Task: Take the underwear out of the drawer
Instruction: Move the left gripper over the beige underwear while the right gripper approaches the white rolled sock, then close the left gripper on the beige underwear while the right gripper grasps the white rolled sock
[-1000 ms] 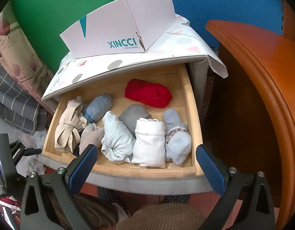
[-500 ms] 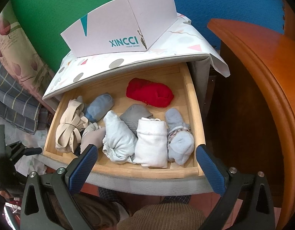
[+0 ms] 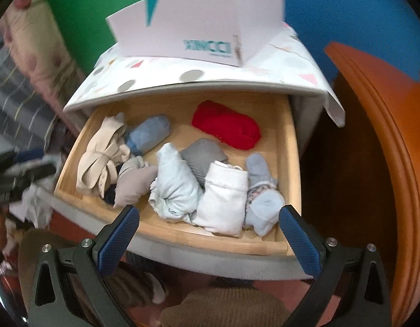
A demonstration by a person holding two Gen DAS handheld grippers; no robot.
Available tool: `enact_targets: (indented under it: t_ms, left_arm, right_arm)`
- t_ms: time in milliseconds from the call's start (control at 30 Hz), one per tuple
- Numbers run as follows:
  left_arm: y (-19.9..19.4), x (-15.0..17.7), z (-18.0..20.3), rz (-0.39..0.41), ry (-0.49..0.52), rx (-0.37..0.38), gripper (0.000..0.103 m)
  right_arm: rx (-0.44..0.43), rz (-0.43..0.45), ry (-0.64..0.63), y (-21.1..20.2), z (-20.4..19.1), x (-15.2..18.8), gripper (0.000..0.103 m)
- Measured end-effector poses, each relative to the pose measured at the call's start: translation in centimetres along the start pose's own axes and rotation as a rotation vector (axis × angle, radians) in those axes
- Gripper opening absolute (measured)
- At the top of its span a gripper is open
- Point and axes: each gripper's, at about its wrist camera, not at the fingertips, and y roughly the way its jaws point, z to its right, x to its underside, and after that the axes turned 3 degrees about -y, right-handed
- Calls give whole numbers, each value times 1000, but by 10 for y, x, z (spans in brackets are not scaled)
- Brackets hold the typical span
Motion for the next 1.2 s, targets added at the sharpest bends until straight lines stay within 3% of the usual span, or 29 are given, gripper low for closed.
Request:
enact_targets:
  t_ms: [133,400,600,833,1200]
  left_arm:
    - [7,-9,-8,7,-79,-13,76]
    - [27,-9,2,-22,-71,-78,76]
    - [36,-9,0,-39,-94,-80,76]
    - [47,-9,-12,-71,-141,-84,76]
    - [65,-15,-24,-127,-196,-86,76]
  right_arm:
    - [-33,-86,31,7,7,-20,101]
    - [-39,-277,77,48,18,-41,70]
    - [-45,-350,100,77,18,-38,50]
    - [30,-382,90,102,16,-36,50]
    - [46,-455,79,137,22,-33,53]
